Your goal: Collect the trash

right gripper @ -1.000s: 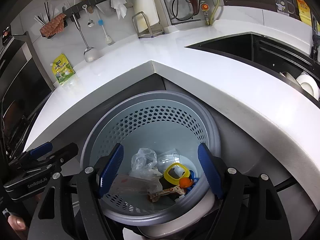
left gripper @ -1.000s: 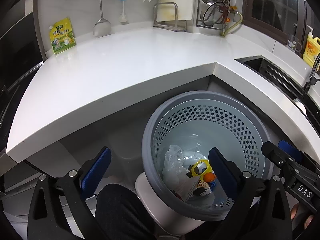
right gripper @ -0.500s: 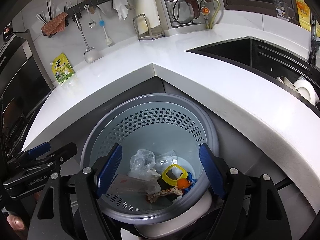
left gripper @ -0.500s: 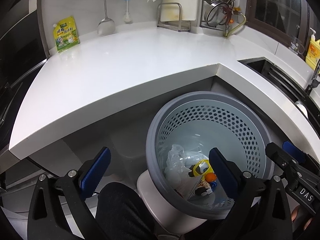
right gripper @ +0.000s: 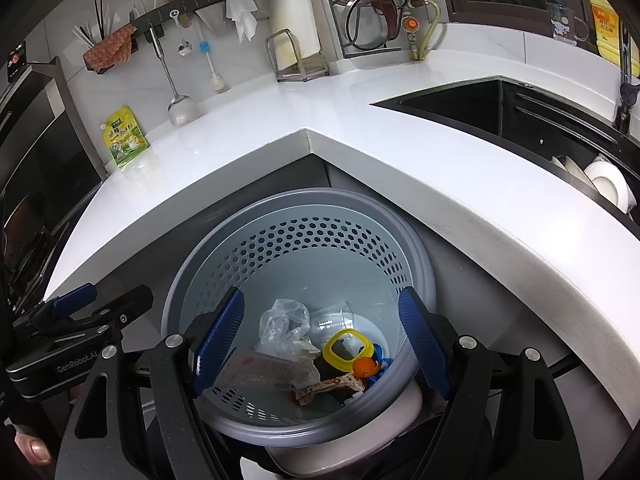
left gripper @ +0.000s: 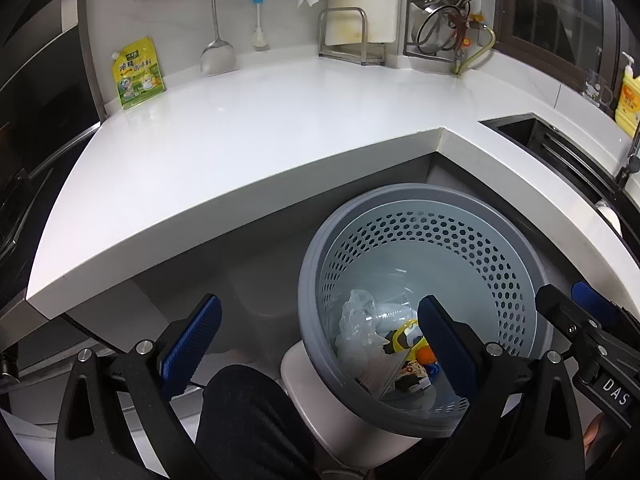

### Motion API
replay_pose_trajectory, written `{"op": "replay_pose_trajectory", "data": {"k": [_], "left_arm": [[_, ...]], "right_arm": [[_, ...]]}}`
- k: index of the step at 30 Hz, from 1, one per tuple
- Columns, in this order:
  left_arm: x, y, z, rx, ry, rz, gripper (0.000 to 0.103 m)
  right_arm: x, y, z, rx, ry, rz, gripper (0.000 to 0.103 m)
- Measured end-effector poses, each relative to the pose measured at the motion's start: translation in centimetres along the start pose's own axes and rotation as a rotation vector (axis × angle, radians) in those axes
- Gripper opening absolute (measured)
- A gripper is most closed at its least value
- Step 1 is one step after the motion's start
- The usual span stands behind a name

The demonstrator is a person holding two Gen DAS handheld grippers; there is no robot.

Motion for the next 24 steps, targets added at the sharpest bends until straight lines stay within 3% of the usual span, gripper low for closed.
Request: {"op": "replay_pose_trajectory", "data": {"k": [24], "left_arm": [[-0.19, -0.28, -0.07, -0.020, 0.021, 0.002, 0.097]], "right_arm": [[0.03, -0.12, 0.21, 0.002, -0.001, 0.000, 0.076]]}}
Point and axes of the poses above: each gripper's, at about its wrist camera, not at the fingertips, and x roughly against the way its jaws point, z to its left, y to its top, the point moved 9 cm from there along -x, roughly the way its jaws point, and after that the axes turned 14 degrees about y, right-handed, at the moved point
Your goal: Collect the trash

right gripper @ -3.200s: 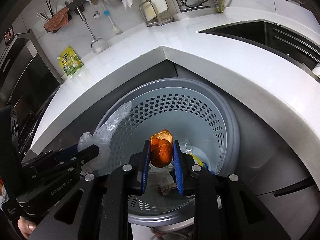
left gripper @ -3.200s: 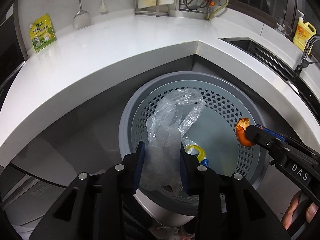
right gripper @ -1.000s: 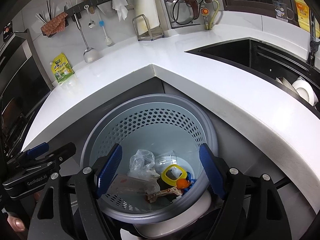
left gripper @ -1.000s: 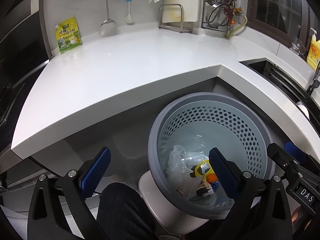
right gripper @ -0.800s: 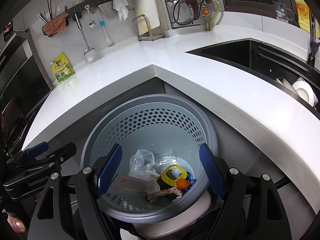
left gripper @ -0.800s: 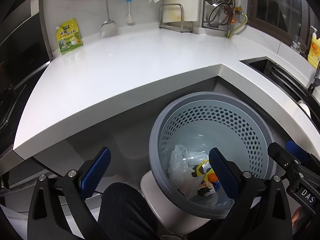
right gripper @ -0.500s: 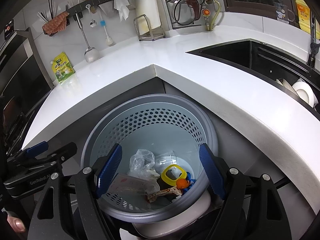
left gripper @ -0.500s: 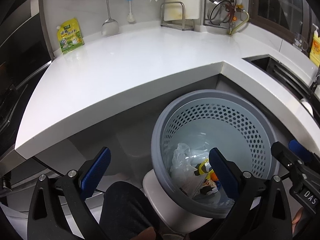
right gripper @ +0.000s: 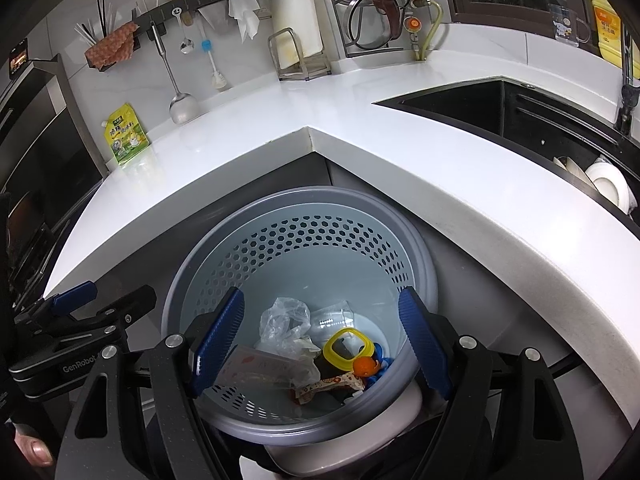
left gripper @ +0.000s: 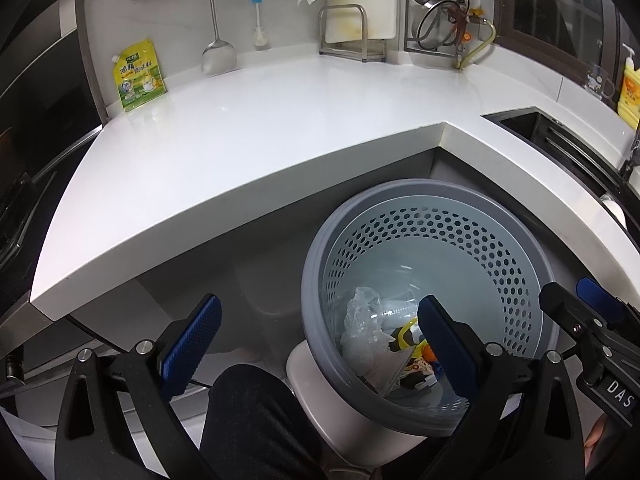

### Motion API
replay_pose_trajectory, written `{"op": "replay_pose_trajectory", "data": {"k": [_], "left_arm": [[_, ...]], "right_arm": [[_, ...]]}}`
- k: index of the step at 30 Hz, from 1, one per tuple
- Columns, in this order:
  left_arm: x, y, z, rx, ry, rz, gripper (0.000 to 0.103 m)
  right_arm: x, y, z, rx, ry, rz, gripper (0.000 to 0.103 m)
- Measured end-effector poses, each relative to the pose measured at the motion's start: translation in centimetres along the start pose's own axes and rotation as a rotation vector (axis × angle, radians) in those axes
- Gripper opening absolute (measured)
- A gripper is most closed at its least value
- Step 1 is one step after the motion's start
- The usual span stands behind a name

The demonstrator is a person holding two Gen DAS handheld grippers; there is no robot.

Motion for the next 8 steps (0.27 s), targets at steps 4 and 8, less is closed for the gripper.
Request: {"op": "replay_pose_trajectory", "data": {"k": [4, 8], "left_arm": [[-0.03, -0.05, 0.06, 0.003, 0.000, 0.005, 0.097], [-0.01, 0.01, 0.02, 0.003, -0.001, 0.007, 0.097]], "right_arm": [[0.01, 0.01, -0.01, 0.000, 0.000, 0.000, 0.076], [0.01, 0.02, -0.01, 0.001, -0.001, 0.000, 0.076]]}}
Point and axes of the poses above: each gripper's, at about its wrist camera, not at the fingertips, and x roughly against the way its jaws point, z to its left, y to its top, the point moved 9 cm from there along -x, roughly the way its jaws point, and after that the axes turned 14 degrees about y, right-handed, at the moved point
